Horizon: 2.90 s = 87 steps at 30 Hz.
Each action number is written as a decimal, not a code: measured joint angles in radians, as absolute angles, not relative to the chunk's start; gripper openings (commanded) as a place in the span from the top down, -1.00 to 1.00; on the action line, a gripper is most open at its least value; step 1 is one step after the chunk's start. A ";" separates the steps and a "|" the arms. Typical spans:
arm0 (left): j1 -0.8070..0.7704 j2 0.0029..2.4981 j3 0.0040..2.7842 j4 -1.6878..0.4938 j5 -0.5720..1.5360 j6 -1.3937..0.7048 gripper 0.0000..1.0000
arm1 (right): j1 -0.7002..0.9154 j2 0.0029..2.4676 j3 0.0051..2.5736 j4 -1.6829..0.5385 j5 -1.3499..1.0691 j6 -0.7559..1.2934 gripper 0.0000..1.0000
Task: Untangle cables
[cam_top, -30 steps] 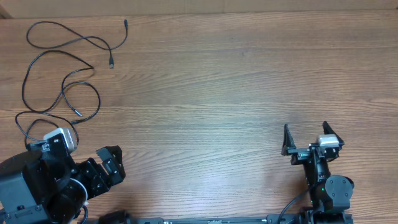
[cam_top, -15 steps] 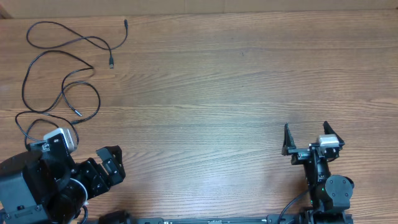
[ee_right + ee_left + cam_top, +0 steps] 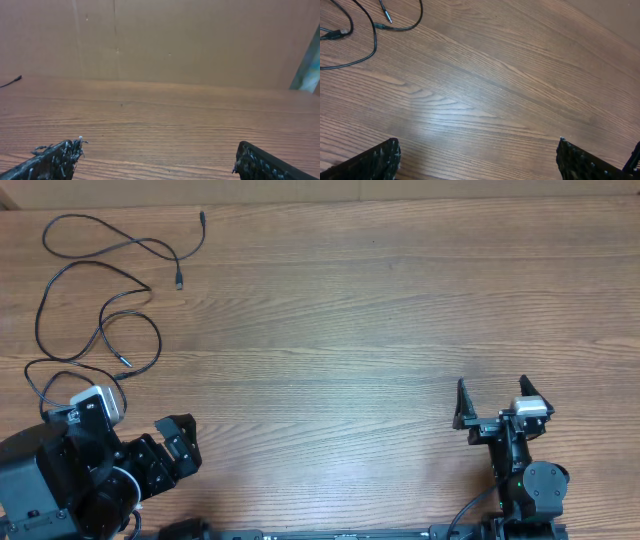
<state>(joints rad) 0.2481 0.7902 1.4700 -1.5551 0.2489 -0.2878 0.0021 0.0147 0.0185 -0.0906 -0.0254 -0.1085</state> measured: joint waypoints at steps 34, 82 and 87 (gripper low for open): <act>0.213 0.790 1.467 -1.512 0.241 -0.288 -0.99 | 0.001 0.015 0.019 -0.091 -0.025 -0.109 -1.00; 0.016 0.124 0.331 -0.300 -0.070 0.063 -0.99 | 0.001 0.015 0.019 -0.090 -0.025 -0.109 -1.00; 0.016 0.078 0.300 -0.282 -0.112 0.063 -0.99 | 0.001 0.015 0.019 -0.090 -0.025 -0.109 -1.00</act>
